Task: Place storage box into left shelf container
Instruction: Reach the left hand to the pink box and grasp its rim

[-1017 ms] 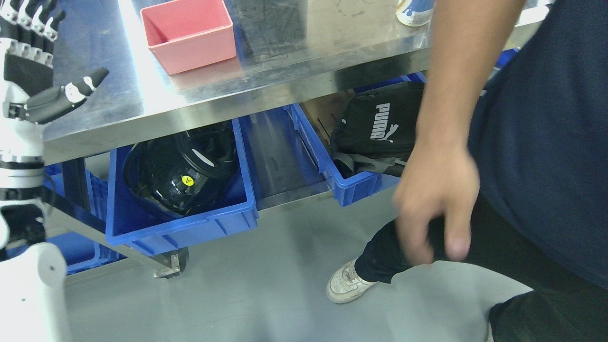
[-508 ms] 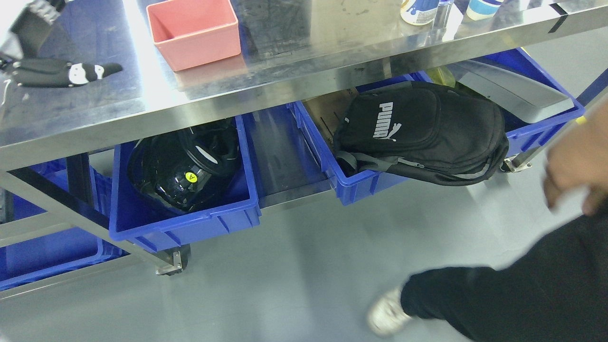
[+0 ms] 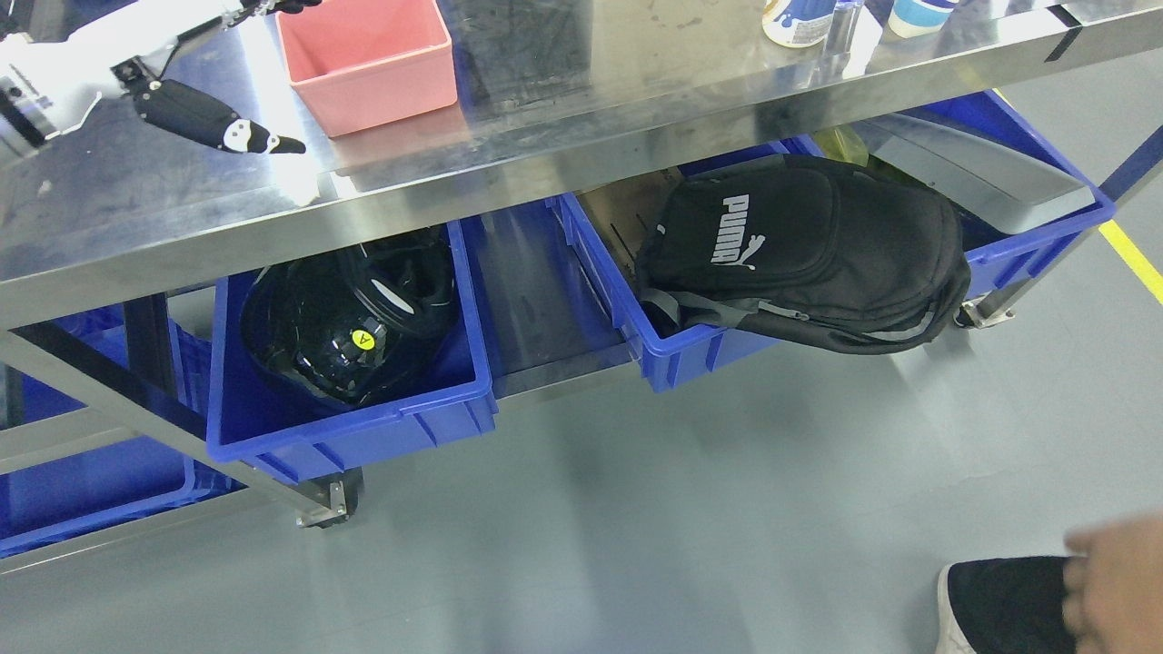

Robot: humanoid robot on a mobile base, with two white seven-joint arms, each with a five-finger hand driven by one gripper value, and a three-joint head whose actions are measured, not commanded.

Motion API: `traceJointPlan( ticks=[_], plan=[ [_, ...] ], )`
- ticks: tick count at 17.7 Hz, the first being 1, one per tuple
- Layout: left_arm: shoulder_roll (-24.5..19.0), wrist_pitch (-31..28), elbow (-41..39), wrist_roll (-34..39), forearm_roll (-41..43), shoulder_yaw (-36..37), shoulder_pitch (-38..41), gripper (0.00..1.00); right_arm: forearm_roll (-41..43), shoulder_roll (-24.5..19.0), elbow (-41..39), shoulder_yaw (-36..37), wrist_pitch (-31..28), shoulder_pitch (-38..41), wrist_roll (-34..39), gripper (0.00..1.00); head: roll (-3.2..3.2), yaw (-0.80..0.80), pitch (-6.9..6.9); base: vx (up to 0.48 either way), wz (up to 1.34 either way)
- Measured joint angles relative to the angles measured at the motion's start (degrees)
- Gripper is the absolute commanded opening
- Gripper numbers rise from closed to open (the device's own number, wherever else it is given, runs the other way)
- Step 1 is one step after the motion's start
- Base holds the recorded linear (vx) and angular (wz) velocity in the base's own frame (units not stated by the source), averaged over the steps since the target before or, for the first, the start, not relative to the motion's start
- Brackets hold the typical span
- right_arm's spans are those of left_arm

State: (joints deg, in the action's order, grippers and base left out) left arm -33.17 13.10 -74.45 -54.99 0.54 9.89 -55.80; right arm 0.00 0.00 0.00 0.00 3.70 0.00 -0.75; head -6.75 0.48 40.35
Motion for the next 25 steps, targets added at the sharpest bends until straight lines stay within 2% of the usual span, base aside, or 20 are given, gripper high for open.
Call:
traceJointPlan(
  ticks=[6,11,13,20,21,24,25],
  plan=[
    [3.06,-5.54,6.93,-0.25,4.15,6.05,-5.8,0.91,0.0,0.0,0.0,0.0,-0.02,0.0,-0.02,1.0,0.0,0.0,0.0,0.0,0.0],
    [6.42,-6.65,12.72,-1.3,7.69,9.34,-9.06,0.89,0.0,0.0,0.0,0.0,-0.02,0.0,-0.31,1.0,0.0,0.0,0.0,0.0,0.0],
    [7.68,-6.75,15.15,-1.88,9.48,10.31,-10.07,0.84,0.0,0.0,0.0,0.0,-0.02,0.0,-0.33,1.0,0.0,0.0,0.0,0.0,0.0],
    [11.29,-6.81,21.22,-3.49,11.87,11.64,-12.35,0.48,0.0,0.0,0.0,0.0,-0.02,0.0,-0.04,1.0,0.0,0.0,0.0,-0.002,0.02],
    [11.79,-6.69,21.81,-4.58,11.93,11.58,-12.52,0.42,0.0,0.0,0.0,0.0,-0.02,0.0,-0.02,1.0,0.0,0.0,0.0,0.0,0.03],
    [13.34,-6.14,23.61,-5.91,12.16,10.61,-12.78,0.11,0.0,0.0,0.0,0.0,-0.02,0.0,0.03,1.0,0.0,0.0,0.0,0.0,0.01],
    [13.93,-5.94,24.16,-5.91,12.19,10.05,-12.83,0.07,0.0,0.0,0.0,0.0,-0.02,0.01,0.03,1.0,0.0,0.0,0.0,-0.013,0.03]
  ],
)
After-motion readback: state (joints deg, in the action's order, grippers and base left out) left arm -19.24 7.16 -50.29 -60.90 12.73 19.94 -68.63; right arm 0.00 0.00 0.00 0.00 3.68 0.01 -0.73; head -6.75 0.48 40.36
